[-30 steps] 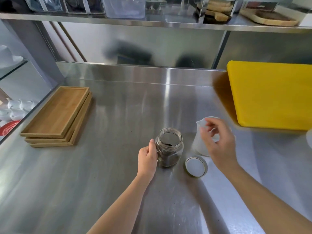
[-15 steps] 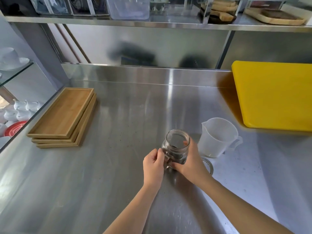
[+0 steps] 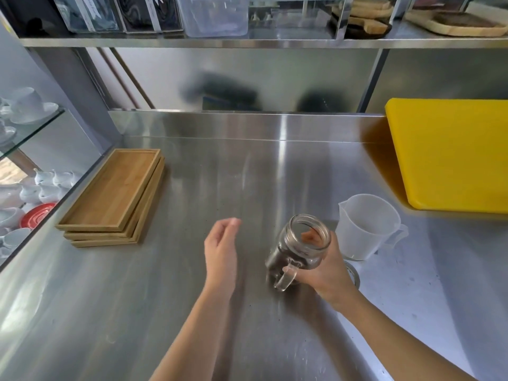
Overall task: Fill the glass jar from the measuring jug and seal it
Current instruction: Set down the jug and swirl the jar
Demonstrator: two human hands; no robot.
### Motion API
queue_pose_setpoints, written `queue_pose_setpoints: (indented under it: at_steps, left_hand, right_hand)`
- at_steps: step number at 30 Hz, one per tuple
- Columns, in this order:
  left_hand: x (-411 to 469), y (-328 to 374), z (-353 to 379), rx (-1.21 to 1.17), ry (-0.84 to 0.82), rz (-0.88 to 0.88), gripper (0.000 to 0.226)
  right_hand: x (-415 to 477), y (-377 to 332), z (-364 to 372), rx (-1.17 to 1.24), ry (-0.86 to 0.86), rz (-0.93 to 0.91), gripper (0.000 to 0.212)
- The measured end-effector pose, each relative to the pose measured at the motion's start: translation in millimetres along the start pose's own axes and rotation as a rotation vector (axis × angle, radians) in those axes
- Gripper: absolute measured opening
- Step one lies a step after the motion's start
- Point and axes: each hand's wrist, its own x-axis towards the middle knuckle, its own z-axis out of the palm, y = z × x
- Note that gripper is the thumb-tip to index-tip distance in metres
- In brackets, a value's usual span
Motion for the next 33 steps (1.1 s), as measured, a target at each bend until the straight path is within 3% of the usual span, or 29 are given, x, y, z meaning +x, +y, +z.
queue_pose_setpoints:
  at_steps: [7,8,12,14,16,18,21,23,25,28,33]
  left_hand:
    - [15,34,-8,-0.097,0.314,-0.012,0.012]
    - [7,32,1,-0.086,0.261,-0.014,0.012]
    - [-35,13,30,0.043,-0.331,-0.265,0.033]
    - [-34,8,27,0.063,-0.398,-0.308,0.039]
    - [-25,8,21,0.069,-0.32,-0.235,0.04]
    - [-16,12,15,0.022,-0.14,-0.14,0.034]
    - [-2,20,0,-0.153,0.158,-0.1,0.031]
    - [0,21,-2,-0.221,0.272,-0.119,0.028]
    - [-13,7,10,-0.221,0.111,-0.221,0.028]
    - [-43,-10,30,-0.301,-0.284,-0.615,0.049]
    - [-43,-29,27,-0.347,-0.354,-0.739,0.065]
  right_hand:
    - [-3,-13,9,0.146,-0.048,0.005,0.081]
    - [-3,-14,12,0.153,-0.062,0.014,0.08]
    - [-9,-15,15,0.125,-0.078,0.048,0.079]
    - [-13,-15,11,0.115,-0.077,0.059,0.081]
    - [-16,-18,7,0.118,-0.078,0.059,0.079]
    - [-18,-25,4,0.143,-0.09,0.048,0.075]
    - [-20,-32,2,0.154,-0.088,0.03,0.075]
    - [-23,-33,5,0.152,-0.09,0.034,0.074]
    - [-25,-33,11,0.12,-0.089,0.037,0.073]
    - [-28,-33,15,0.116,-0.068,0.003,0.077]
    - [-35,-31,13,0.042,-0.052,-0.012,0.076]
